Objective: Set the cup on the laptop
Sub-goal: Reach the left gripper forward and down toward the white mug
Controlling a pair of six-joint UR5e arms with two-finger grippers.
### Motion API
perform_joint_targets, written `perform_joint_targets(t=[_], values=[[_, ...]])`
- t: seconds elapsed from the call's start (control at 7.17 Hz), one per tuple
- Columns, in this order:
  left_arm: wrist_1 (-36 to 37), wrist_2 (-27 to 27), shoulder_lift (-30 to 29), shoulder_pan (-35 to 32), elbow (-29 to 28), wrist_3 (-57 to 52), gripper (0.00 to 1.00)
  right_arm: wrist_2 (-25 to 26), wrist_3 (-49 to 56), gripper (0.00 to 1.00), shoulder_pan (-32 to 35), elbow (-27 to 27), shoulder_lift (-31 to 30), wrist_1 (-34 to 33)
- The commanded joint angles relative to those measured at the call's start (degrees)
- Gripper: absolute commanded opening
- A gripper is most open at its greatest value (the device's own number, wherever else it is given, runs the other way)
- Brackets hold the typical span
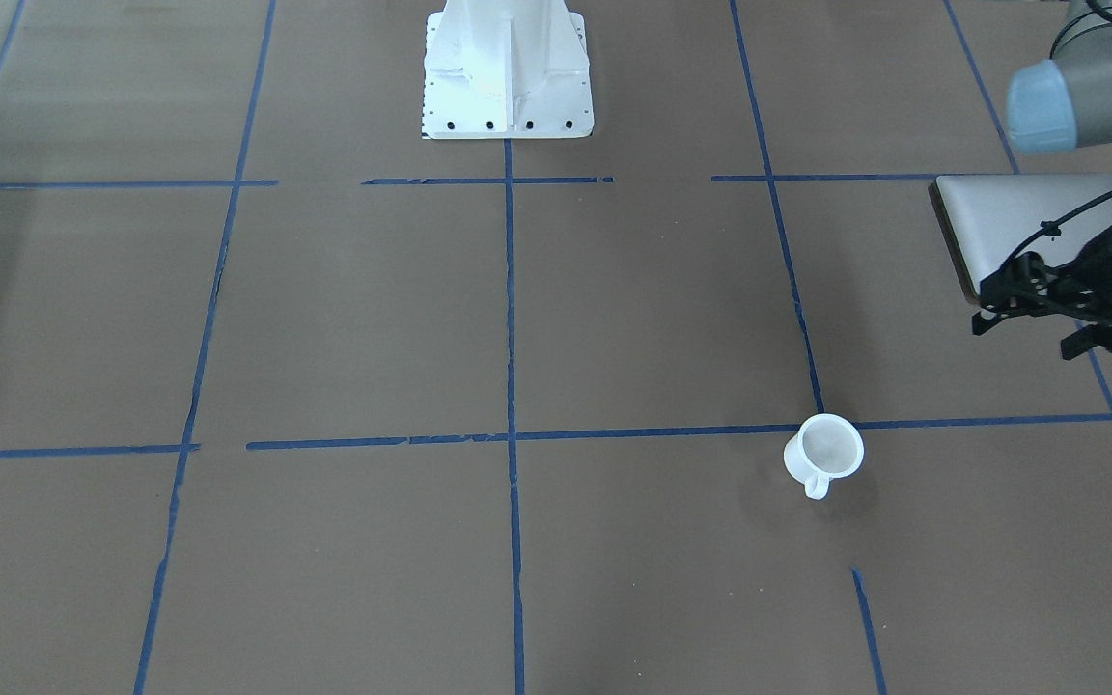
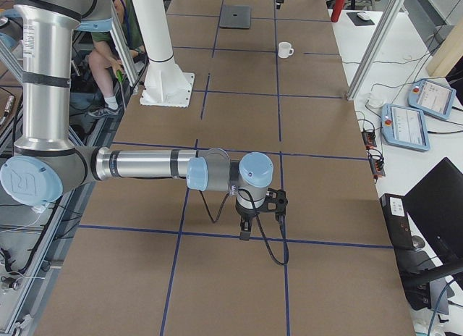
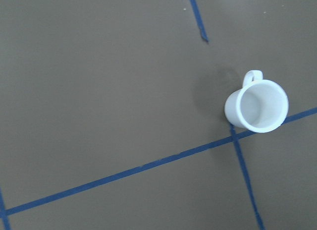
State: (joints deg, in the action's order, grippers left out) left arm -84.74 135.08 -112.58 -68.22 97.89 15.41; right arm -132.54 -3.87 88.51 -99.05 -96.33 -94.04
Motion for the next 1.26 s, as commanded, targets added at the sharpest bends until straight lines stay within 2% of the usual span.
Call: perform_joint_targets(t=[0.0,0.14,0.28,0.42,0.7,0.98,1.12], values=[[-0.2,-0.9,-7.7,4.1,-6.4,2.6,1.00,0.0,0.0,1.00,0.0,0.0,0.0,0.0],[-0.2,-2.2,-14.0,4.3,-14.2,3.0,1.00,0.0,0.0,1.00,0.0,0.0,0.0,0.0],[-3.0,-2.2,-17.0,5.5,-19.0,4.3,1.00,0.0,0.0,1.00,0.0,0.0,0.0,0.0],[-8.6,-2.6,-17.9,5.8,-23.1,6.5,1.00,0.0,0.0,1.00,0.0,0.0,0.0,0.0],[-12.9,-2.7,-19.9,6.8,-29.9,10.7,1.00,0.0,0.0,1.00,0.0,0.0,0.0,0.0],[-25.4,-4.0,-20.0,10.5,-37.6,18.5,1.00,0.0,0.0,1.00,0.0,0.0,0.0,0.0],[-26.3,-5.5,-20.2,11.4,-39.0,18.7,1.00,0.0,0.0,1.00,0.0,0.0,0.0,0.0]])
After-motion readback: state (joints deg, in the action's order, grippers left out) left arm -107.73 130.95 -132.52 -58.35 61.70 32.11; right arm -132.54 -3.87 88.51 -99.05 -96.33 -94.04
